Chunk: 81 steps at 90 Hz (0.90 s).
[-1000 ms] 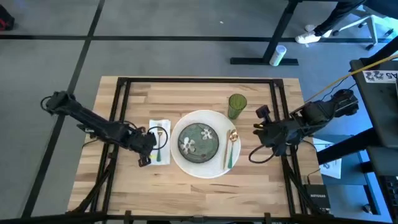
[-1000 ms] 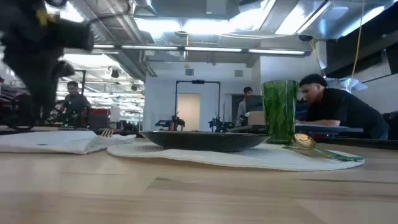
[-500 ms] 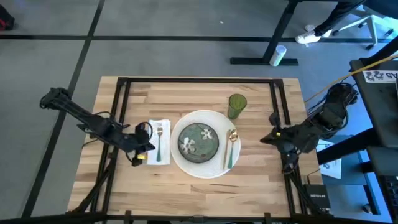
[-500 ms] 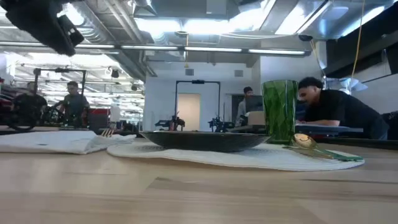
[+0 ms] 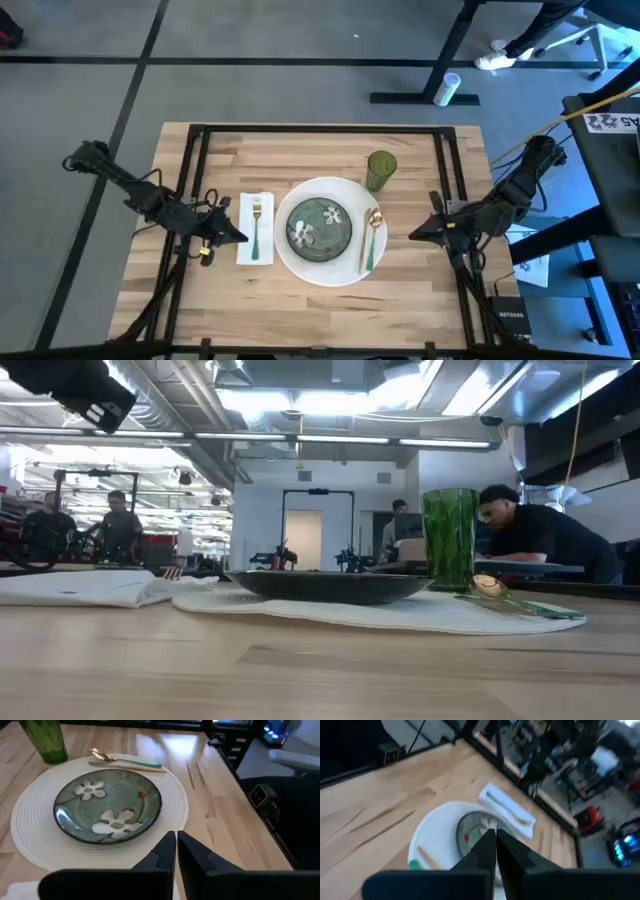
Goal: Set table place
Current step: Return to Home Position
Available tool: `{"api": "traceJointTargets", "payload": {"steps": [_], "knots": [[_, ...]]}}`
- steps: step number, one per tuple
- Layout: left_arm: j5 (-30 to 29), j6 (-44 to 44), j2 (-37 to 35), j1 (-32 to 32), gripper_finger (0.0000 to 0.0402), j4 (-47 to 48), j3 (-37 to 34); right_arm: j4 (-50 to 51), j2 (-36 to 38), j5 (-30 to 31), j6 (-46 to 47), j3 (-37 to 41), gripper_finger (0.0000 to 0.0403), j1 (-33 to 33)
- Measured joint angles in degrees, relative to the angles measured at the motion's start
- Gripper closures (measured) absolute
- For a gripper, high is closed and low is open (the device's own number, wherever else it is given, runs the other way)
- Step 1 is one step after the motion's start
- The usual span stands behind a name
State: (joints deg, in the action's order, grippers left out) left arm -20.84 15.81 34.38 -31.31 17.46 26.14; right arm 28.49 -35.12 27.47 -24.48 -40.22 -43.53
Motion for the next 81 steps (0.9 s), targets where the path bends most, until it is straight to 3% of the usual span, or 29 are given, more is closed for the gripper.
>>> {"api": "traceJointTargets", "payload": {"steps": [55,81], "knots": [[0.1,-4.0,-13.4,0.9,0.0402,-3.3,-9.4,-11.5,3.1,-3.0,-11.5,6.3,0.0403,0.0],[2.4,-5.2,-19.2,6.2,0.0402,-3.0,-13.0,-17.4,16.4,-2.5,-17.0,12.6,0.0403,0.1]]}}
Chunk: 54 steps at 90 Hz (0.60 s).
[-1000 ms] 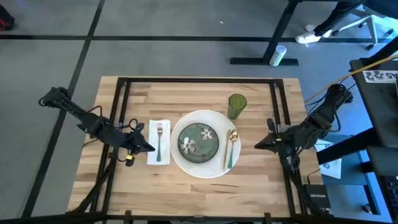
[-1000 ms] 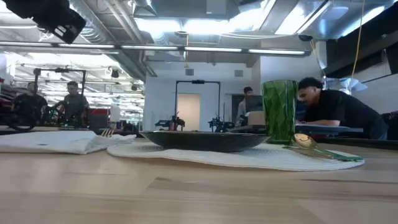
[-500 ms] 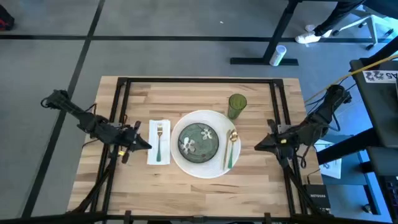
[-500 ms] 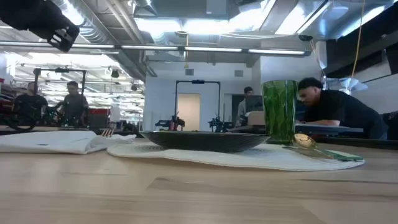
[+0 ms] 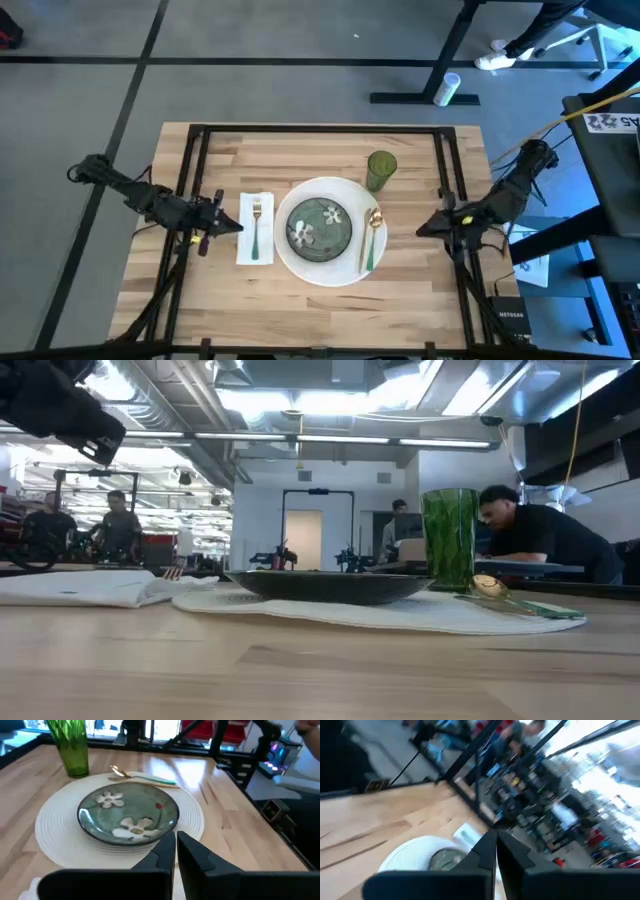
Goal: Set table place
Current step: Return to Home Position
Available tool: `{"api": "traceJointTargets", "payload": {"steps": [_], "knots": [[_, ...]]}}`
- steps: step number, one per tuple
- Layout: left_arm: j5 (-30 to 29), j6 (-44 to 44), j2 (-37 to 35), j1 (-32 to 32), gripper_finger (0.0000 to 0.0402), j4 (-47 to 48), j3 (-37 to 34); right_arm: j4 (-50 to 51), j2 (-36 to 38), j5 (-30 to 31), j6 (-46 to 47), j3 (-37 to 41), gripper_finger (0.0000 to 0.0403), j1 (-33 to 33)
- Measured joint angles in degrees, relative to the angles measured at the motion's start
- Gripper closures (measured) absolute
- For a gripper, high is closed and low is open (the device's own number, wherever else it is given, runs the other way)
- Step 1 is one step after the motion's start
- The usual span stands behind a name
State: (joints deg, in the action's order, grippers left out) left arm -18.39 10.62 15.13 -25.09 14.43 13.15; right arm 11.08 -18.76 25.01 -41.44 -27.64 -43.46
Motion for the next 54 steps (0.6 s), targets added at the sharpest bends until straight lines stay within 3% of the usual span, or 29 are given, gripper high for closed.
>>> {"api": "traceJointTargets", "payload": {"steps": [34,54], "knots": [[1.7,-2.8,-8.3,7.7,0.0402,-0.1,-4.6,-4.0,17.9,5.2,-2.8,10.4,0.0403,0.0],[2.6,-2.6,-10.8,14.1,0.0402,-0.5,-7.8,-5.2,18.5,8.8,-3.3,12.8,0.0403,0.1]]}}
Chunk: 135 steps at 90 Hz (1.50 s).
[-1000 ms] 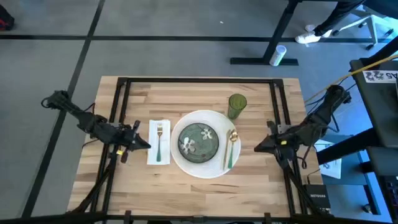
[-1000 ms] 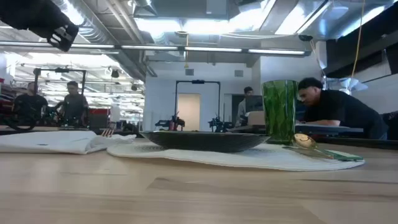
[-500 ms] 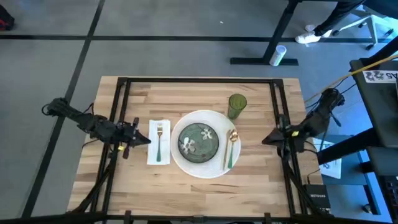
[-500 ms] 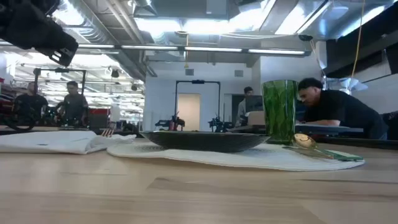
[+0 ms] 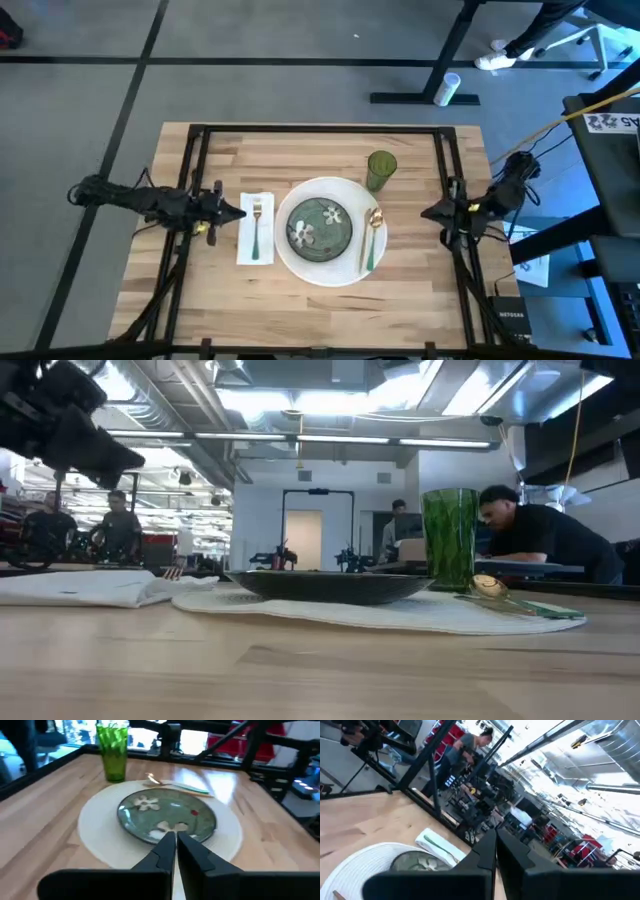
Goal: Set table place
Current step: Return to Home Position
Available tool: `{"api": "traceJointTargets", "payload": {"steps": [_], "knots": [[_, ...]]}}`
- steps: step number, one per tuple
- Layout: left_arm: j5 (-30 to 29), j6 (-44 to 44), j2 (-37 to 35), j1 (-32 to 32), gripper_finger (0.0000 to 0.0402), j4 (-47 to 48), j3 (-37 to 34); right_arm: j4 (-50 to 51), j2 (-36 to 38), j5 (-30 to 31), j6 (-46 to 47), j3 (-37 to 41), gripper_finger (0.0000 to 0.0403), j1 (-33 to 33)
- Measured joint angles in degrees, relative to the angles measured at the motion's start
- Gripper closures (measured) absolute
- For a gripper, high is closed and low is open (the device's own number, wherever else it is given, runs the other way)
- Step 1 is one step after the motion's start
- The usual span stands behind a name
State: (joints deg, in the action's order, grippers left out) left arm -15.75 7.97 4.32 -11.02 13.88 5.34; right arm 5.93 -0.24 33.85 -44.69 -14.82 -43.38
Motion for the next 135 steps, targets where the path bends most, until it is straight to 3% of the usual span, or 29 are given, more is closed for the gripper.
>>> {"api": "traceJointTargets", "payload": {"steps": [31,42,53,68,87,101,113,135], "knots": [[2.0,-3.2,0.1,7.9,0.0402,-0.5,-0.1,0.7,0.0,3.8,1.2,2.3,0.0403,0.0],[1.1,-5.2,0.1,10.9,0.0402,-6.9,-1.7,-2.7,0.0,4.1,2.3,5.8,0.0403,0.0],[0.8,-7.7,0.1,13.9,0.0402,-16.1,-4.7,-8.0,0.0,1.3,2.5,9.2,0.0403,0.0],[1.5,-8.0,0.6,17.0,0.0402,-16.5,-4.9,-10.2,0.0,-5.4,3.2,10.1,0.0403,2.3],[6.1,-8.4,1.1,19.6,0.0402,-15.8,-4.9,-6.7,0.0,-15.4,8.2,10.1,0.0403,12.3],[10.9,-7.9,1.2,21.3,0.0402,-15.1,-4.9,-4.7,0.0,-22.4,10.0,10.1,0.0403,22.4],[11.6,-8.0,1.2,22.9,0.0402,-14.9,-4.9,-4.1,0.0,-28.8,11.5,10.1,0.0403,31.8],[11.7,-6.6,1.2,25.7,0.0402,-14.9,-4.9,-3.4,0.0,-28.8,18.9,12.9,0.0403,48.3]]}}
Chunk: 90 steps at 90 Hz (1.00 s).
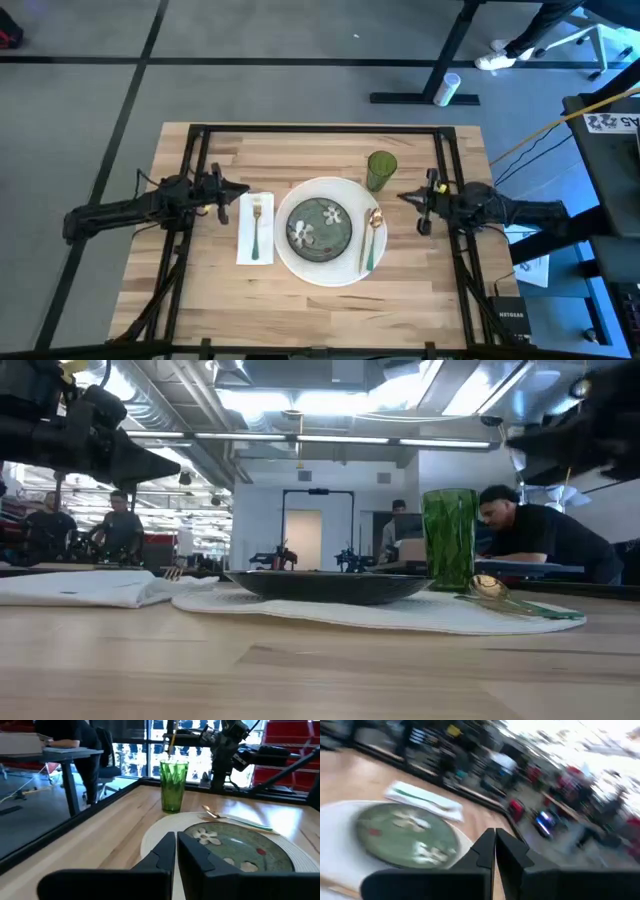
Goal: Set table place
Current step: Return to Home Position
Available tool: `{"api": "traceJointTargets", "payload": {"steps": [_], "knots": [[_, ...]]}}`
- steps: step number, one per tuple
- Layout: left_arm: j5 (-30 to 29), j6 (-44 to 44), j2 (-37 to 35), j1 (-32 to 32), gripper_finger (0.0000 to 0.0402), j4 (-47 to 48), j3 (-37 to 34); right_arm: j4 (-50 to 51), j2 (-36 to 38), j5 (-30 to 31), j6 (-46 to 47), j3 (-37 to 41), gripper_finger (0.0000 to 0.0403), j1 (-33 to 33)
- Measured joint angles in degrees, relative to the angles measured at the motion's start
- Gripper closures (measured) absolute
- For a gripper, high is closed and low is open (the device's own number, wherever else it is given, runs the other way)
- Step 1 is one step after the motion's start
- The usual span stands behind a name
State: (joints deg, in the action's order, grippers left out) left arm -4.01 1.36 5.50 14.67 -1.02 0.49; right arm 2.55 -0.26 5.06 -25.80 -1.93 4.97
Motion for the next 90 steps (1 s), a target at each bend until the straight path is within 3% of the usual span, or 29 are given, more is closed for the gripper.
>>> {"api": "traceJointTargets", "payload": {"steps": [27,90], "knots": [[0.0,1.0,0.7,1.6,0.0402,0.0,0.0,-3.8,-1.1,-1.6,1.2,1.5,0.0403,9.1],[1.9,1.2,0.6,1.6,0.0402,0.2,0.0,-3.4,-1.5,-3.1,-5.9,1.5,0.0403,8.9]]}}
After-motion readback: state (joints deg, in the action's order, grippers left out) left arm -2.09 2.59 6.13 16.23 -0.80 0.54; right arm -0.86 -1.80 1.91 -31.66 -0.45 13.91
